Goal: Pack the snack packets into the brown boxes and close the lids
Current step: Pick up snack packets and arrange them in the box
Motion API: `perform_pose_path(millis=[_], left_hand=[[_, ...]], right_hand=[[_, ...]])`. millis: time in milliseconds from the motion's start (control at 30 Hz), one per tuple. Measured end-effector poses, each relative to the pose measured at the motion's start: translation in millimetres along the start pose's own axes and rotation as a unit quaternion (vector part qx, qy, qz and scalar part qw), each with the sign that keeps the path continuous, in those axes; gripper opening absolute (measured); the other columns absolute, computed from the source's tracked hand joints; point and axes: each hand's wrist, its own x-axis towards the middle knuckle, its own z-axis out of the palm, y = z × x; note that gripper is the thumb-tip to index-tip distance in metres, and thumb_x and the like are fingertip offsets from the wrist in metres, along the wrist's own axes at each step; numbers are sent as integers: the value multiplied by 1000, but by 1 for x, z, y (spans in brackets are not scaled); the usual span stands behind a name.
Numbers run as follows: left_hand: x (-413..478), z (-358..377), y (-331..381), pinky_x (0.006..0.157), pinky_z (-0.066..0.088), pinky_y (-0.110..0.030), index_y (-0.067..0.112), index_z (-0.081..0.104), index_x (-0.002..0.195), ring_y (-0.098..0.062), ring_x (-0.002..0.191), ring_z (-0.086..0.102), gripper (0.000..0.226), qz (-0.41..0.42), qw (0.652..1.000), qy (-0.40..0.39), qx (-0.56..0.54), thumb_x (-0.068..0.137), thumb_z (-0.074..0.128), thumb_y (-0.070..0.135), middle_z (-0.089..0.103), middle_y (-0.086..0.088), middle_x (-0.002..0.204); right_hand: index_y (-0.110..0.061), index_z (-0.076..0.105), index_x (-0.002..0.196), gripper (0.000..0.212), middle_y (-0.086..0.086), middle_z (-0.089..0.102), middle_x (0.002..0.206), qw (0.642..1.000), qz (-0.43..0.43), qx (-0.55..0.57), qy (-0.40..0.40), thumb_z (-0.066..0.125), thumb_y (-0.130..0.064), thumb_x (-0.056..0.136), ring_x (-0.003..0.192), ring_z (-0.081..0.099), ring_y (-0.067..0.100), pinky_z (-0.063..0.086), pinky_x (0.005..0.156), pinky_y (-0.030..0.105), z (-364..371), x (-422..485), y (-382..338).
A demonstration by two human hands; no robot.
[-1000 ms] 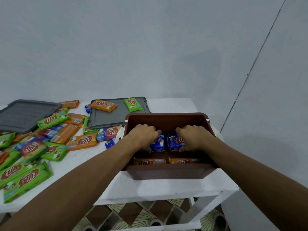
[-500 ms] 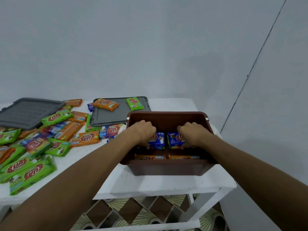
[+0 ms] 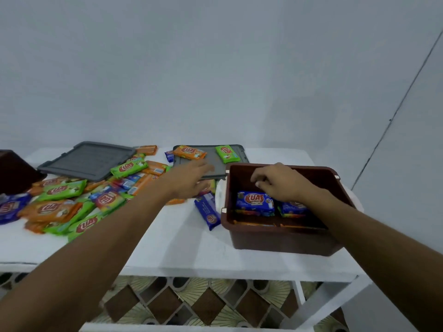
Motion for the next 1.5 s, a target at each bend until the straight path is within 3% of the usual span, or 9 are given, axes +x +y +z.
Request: perform_pose_path(millis=[133, 333, 500, 600, 767, 1000, 1133, 1333, 1500], left_hand=[[-50, 13, -64, 97, 45, -39, 20, 47, 137, -24, 123, 49, 43, -94, 994, -55, 29, 96, 51, 32, 50, -5, 138], [-121, 28, -142, 97, 46, -42, 22, 46, 138, -26, 125, 49, 51, -162, 983, -88, -11, 88, 55, 16, 47, -6, 142], [-168, 43, -184, 93, 40, -28, 16, 51, 131, -22, 123, 44, 47, -127, 989, -52, -64, 86, 65, 25, 44, -4, 135], [-189, 55, -205, 98, 41, -34, 17, 61, 118, -21, 122, 42, 33, -75, 993, -23, -88, 85, 67, 19, 41, -2, 131], [-195, 60, -214, 100, 40, -35, 19, 53, 127, -19, 123, 40, 43, -38, 993, 20, -113, 86, 62, 18, 41, -1, 132], [-204, 69, -239, 108, 34, -44, 17, 41, 142, -23, 133, 31, 60, -77, 994, 17, -81, 87, 57, 33, 34, -3, 147], [-194, 70, -245, 116, 22, -46, 18, 24, 152, -26, 142, 16, 67, -106, 994, 4, -40, 92, 54, 18, 18, -3, 159], [-179, 68, -234, 112, 16, -52, 32, 27, 149, -29, 144, 11, 63, -73, 997, -21, -5, 87, 40, 32, 16, 3, 158], [-156, 65, -204, 112, 12, -49, 26, 32, 147, -23, 137, 20, 55, -9, 998, -34, 43, 95, 44, 36, 28, 3, 154]], right_hand=[[-24, 66, 105, 15, -11, 64, 88, 998, -32, 32, 48, 60, -27, 91, 80, 60, 8, 54, 76, 34, 3, 22, -56], [-26, 63, 109, 20, -11, 61, 93, 994, -110, -9, 0, 59, -25, 89, 84, 56, 11, 47, 67, 32, 40, 63, -144], [-28, 61, 114, 25, -6, 62, 108, 992, -97, -10, -74, 61, -30, 90, 99, 57, 16, 52, 79, 39, 104, 88, -185], [-25, 58, 126, 36, -3, 60, 125, 990, -105, 23, -93, 62, -31, 91, 111, 53, 15, 48, 89, 34, 143, 93, -209], [-37, 46, 140, 55, 4, 42, 139, 983, -162, 26, -78, 54, -56, 89, 125, 40, 22, 43, 95, 41, 184, 89, -237], [-31, 57, 108, 36, -8, 41, 149, 989, -148, 28, -8, 58, -58, 83, 129, 38, 13, 41, 98, 41, 198, 77, -229], [-34, 49, 101, 35, -11, 54, 127, 993, -95, 48, -42, 64, -57, 79, 112, 45, 7, 42, 95, 33, 183, 66, -210], [-45, 37, 139, 70, -10, 46, 117, 999, 16, -14, -46, 52, -71, 76, 97, 46, 5, 49, 79, 28, 174, 42, -184], [-31, 54, 126, 42, -6, 64, 112, 994, 91, -53, 30, 35, -54, 97, 96, 58, 12, 48, 84, 37, 174, 45, -194]])
